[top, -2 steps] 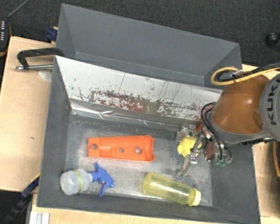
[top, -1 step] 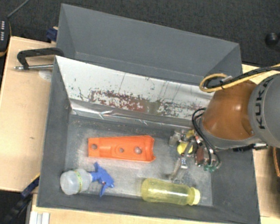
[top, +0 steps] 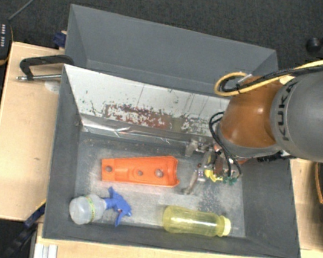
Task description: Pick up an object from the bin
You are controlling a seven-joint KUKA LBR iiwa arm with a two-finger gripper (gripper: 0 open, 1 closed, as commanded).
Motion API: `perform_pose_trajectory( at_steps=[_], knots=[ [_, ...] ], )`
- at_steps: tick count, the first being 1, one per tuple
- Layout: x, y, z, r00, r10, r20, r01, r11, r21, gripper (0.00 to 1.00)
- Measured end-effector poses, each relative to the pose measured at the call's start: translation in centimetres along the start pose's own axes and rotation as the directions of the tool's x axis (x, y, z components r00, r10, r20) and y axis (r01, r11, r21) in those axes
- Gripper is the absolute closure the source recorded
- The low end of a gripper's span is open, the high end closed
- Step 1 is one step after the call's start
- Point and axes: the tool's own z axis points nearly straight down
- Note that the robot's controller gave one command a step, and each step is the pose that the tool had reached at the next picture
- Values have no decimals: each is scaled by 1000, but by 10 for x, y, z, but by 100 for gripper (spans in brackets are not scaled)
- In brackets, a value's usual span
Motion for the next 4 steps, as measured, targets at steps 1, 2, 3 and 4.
perform_pose_trajectory(
  at_steps=[1,2,3,4],
  knots=[
    [12,56,0,997,-77,-7,77,997,-3,0],
    [-6,89,1,1000,-21,5,21,1000,-2,100],
    [-6,89,1,1000,-21,5,21,1000,-1,100],
    [1,95,-170,999,-46,18,46,999,-4,100]
  ],
)
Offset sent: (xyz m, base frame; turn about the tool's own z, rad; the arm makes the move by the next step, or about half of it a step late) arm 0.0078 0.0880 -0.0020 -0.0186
